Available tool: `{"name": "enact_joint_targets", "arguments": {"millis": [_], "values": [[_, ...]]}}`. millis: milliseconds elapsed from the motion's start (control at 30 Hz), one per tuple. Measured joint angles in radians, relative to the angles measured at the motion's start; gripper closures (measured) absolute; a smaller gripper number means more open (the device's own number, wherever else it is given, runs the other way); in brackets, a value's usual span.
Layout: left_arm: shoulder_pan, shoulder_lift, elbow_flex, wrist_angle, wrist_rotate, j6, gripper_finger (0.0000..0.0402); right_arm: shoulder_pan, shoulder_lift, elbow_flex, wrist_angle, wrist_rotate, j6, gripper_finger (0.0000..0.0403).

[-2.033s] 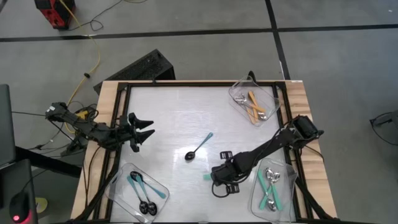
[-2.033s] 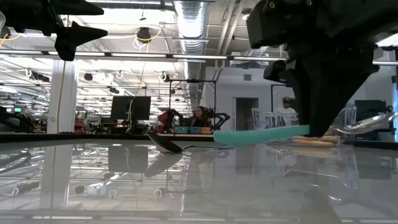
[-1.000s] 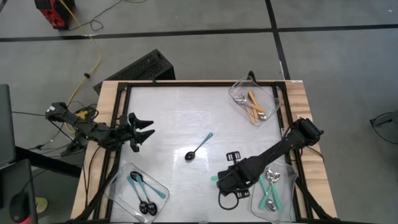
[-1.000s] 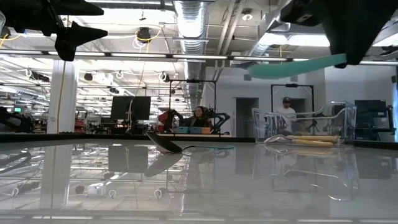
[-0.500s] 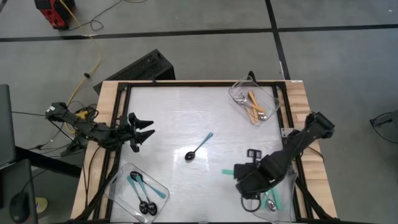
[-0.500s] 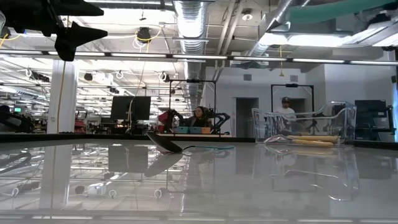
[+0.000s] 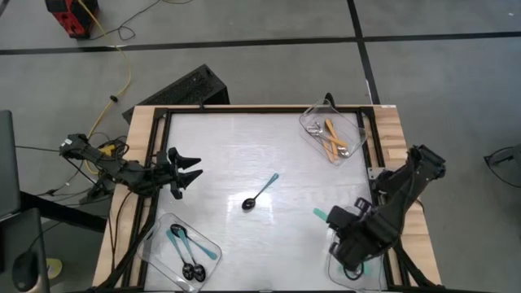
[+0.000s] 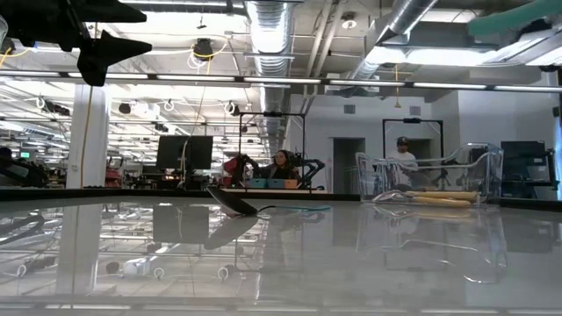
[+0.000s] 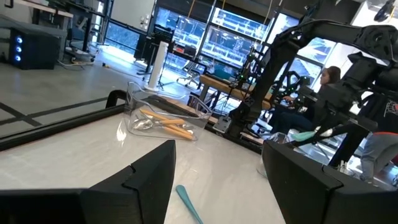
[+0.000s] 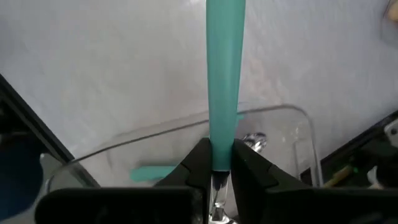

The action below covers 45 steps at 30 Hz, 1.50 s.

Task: Sort silverware by color (type)
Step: Put the green spoon into the bottom right transparent bin

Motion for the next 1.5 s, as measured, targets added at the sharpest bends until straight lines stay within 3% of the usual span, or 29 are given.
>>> {"name": "enact_joint_targets", "arguments": {"millis": [400, 700, 833, 1233, 1500], "values": [[0.000, 0.000, 0.000, 0.000, -0.026, 0.000, 0.0176, 0.175, 0.000, -0.023, 0.000, 0.043, 0.439, 0.0337], [0.000, 0.000, 0.000, 0.000, -0.026, 0.000, 0.0176, 0.275, 0.002, -0.105, 0.000, -0.023, 0.804, 0.0337], [0.000, 0.000, 0.000, 0.000, -0.027, 0.000, 0.0176, 0.283, 0.015, -0.118, -0.001, -0.077, 0.826, 0.0337], [0.000, 0.000, 0.000, 0.000, -0.026, -0.003, 0.0176, 0.280, 0.040, -0.119, 0.047, -0.085, 0.817, 0.0337], [0.000, 0.000, 0.000, 0.000, -0.027, 0.000, 0.0176, 0.274, 0.128, -0.122, 0.062, -0.110, 0.805, 0.0337]]}}
